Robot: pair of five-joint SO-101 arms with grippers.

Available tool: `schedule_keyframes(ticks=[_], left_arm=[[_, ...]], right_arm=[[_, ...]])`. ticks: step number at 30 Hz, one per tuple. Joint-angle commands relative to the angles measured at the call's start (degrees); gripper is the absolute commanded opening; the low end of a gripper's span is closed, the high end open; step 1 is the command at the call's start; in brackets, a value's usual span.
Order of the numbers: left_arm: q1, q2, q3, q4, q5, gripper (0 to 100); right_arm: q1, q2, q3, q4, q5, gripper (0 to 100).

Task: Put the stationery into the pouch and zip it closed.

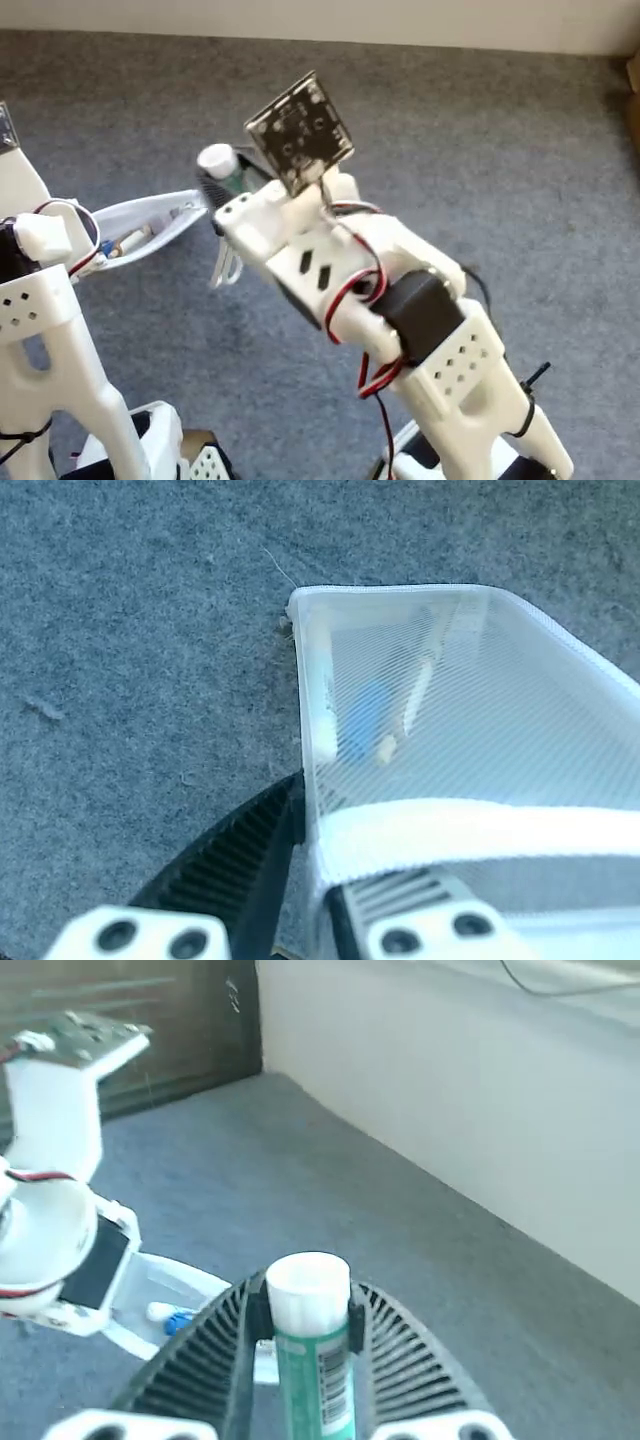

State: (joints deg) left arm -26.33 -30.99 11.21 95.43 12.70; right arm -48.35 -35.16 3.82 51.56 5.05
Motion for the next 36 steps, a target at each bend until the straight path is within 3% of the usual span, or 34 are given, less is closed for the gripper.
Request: schedule_keyframes(ticks=[1,25,31,36], left_arm=[[1.1,0.0,0.6,-1.1,0.3,1],[1.1,0.0,0.8,-1.1,0.3,1],[0.9,0.0,0.8,-1.1,0.3,1],[0.7,0.0,0.8,-1.0,0.3,1]], right_arm=[[-2.9,-2.0,0.8,-7.3,-0.6,1.2],[-7.3,-1.9,31.0,-56.8,-0.6,1.2],[-13.8,-1.9,35.9,-60.2,-0.2,1.2],[-13.8,-1.7,36.5,-60.2,-0.2,1.2]])
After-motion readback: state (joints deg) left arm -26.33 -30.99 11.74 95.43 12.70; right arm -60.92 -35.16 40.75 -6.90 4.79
